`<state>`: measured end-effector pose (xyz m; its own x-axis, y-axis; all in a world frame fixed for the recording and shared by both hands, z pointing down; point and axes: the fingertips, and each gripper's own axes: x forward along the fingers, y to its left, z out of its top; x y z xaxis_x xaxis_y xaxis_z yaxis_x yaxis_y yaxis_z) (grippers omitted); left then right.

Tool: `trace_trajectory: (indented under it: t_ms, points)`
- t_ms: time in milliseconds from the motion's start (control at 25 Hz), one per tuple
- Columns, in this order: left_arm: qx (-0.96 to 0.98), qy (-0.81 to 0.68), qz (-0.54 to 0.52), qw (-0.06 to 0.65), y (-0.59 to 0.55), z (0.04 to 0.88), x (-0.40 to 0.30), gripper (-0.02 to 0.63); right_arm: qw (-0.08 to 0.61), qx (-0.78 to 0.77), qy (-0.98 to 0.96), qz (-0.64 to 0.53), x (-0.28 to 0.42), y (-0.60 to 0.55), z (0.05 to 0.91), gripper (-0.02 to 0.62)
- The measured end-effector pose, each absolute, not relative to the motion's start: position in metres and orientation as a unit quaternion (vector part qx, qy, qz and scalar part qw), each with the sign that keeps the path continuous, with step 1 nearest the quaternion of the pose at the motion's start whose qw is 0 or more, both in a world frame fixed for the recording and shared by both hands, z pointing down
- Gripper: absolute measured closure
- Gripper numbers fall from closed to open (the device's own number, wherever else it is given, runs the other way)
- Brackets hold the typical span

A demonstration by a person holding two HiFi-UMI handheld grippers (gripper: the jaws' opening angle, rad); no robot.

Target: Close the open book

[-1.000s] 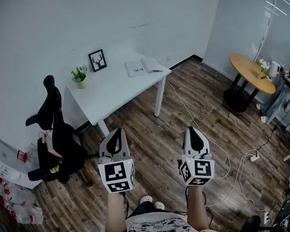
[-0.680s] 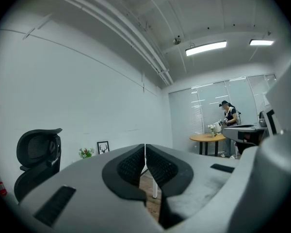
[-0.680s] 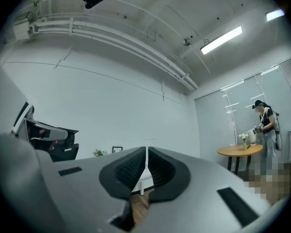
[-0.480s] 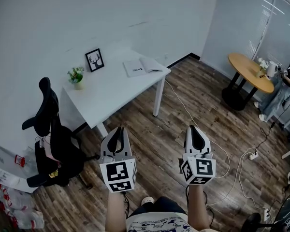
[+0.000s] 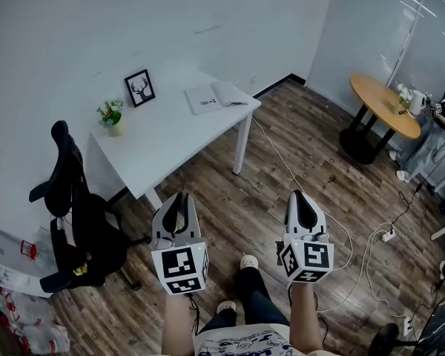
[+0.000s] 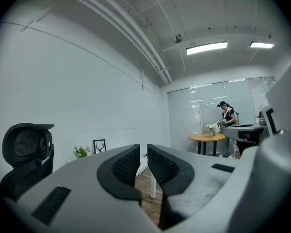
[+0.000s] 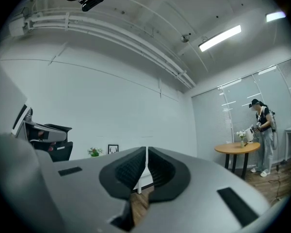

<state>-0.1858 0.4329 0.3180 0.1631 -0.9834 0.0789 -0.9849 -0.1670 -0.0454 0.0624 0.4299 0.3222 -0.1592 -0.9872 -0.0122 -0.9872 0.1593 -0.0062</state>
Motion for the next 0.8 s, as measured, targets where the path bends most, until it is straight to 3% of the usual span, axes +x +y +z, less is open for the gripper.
trace_trajectory:
  t_ms: [800]
  points:
    - [0.723, -0.69, 0.036, 0.001, 0.265, 0.307, -0.147, 0.58, 0.022, -0.605, 0.796, 0.009, 0.099, 0.235, 0.311, 0.561]
